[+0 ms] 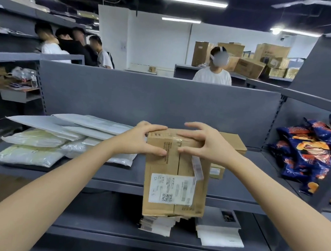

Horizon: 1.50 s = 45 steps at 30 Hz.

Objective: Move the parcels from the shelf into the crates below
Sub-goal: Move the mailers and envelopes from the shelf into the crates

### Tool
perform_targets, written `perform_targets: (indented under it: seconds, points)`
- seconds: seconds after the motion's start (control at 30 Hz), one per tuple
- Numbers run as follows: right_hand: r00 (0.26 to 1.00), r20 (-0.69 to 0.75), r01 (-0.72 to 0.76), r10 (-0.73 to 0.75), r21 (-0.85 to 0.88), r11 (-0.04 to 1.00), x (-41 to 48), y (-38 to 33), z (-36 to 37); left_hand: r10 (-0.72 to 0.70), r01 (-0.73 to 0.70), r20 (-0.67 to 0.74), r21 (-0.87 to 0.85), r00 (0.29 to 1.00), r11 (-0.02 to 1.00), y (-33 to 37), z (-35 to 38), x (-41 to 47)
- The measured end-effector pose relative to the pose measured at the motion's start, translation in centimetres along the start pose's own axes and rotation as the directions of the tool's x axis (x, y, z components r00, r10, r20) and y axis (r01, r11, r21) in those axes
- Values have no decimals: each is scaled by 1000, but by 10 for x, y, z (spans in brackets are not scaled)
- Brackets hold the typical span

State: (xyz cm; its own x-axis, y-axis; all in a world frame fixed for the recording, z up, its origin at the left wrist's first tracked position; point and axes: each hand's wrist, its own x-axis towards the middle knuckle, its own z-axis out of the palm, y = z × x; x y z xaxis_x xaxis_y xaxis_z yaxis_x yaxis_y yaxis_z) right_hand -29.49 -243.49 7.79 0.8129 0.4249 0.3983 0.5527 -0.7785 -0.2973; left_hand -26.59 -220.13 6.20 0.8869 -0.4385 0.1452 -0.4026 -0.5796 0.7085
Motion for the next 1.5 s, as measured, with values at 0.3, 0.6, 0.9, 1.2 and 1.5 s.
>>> perform_targets:
  seconds: [0.3,0.6,0.9,1.2,1.5]
  points:
    - [928,-238,-178,288,396,901,-30,26,30,-243,-57,-357,-656,902,753,-19,16,-11]
    - [854,-40,-184,518,910,373,-30,35,39,-261,-105,-347,-758,901,643,-20,36,-21]
    - [864,-134,-90,485,907,411,-29,33,42,-288,30,-256,-698,923,716,-24,41,-33]
    - [863,-118,-166,492,852,496,-38,33,59,-81,-34,-398,-274,914,961,-17,53,-46]
    - [931,125,-319,343,735,598,-66,31,71,-245,72,-428,-381,870,922,-43,83,-77]
